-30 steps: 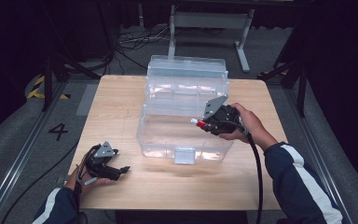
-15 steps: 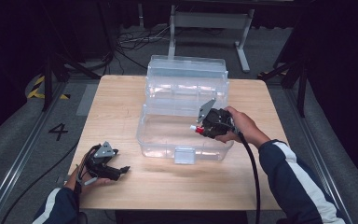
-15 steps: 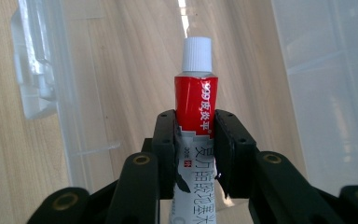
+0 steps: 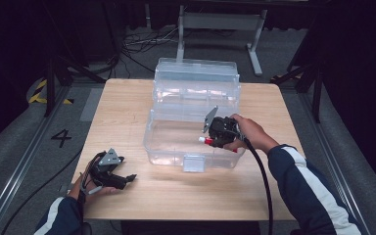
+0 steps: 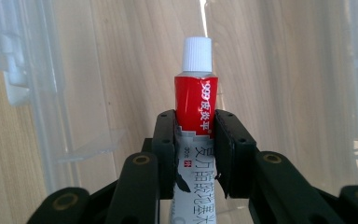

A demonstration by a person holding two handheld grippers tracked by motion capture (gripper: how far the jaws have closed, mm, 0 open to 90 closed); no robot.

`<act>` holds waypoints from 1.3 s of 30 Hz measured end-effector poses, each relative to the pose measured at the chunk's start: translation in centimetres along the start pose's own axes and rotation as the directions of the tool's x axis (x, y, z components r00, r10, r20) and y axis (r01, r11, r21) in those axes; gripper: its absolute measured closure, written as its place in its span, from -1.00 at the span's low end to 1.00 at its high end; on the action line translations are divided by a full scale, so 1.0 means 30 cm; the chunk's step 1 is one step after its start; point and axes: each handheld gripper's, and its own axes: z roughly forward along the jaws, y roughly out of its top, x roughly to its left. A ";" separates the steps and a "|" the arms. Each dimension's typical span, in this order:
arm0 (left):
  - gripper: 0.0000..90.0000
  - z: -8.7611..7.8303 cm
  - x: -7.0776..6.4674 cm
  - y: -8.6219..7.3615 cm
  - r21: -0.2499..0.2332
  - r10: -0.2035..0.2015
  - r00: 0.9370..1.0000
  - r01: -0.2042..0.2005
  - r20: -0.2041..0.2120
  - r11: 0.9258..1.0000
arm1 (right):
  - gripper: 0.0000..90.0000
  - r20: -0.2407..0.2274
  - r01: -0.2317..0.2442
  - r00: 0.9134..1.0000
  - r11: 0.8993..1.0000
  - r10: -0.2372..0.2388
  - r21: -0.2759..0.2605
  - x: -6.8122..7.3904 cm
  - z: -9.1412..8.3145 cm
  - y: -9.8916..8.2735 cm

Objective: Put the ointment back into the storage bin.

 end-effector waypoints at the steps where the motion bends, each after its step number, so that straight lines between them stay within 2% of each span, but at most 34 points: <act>1: -0.64 0.000 0.000 0.000 0.000 0.000 1.000 0.000 0.000 1.000 | 0.59 -0.008 0.002 1.000 1.000 -0.002 0.005 -0.001 0.002 0.002; 19: -0.64 0.000 0.000 0.000 0.000 0.000 1.000 0.000 0.000 1.000 | 0.58 -0.089 0.048 0.995 0.995 -0.039 0.093 0.010 0.043 0.017; 26: -0.64 0.000 0.000 0.000 0.000 0.000 1.000 0.000 0.000 1.000 | 0.59 -0.110 0.051 0.993 0.994 -0.040 0.100 0.017 0.054 0.017; 27: -0.64 0.000 0.000 0.000 0.000 0.000 1.000 0.000 0.000 1.000 | 0.62 -0.110 0.052 0.993 0.994 -0.040 0.100 0.017 0.054 0.017; 28: -0.64 0.000 0.000 0.000 0.000 0.000 1.000 0.000 0.000 1.000 | 0.75 -0.116 0.052 0.992 0.993 -0.040 0.102 0.018 0.053 0.016; 34: -0.64 0.000 0.000 0.000 0.000 0.000 1.000 0.000 0.000 1.000 | 0.66 -0.090 0.040 0.995 0.995 -0.032 0.089 0.011 0.051 0.017; 39: -0.64 0.000 0.000 0.000 0.000 0.000 1.000 0.000 0.000 1.000 | 0.62 -0.093 0.031 0.995 0.996 -0.024 0.078 0.007 0.048 0.011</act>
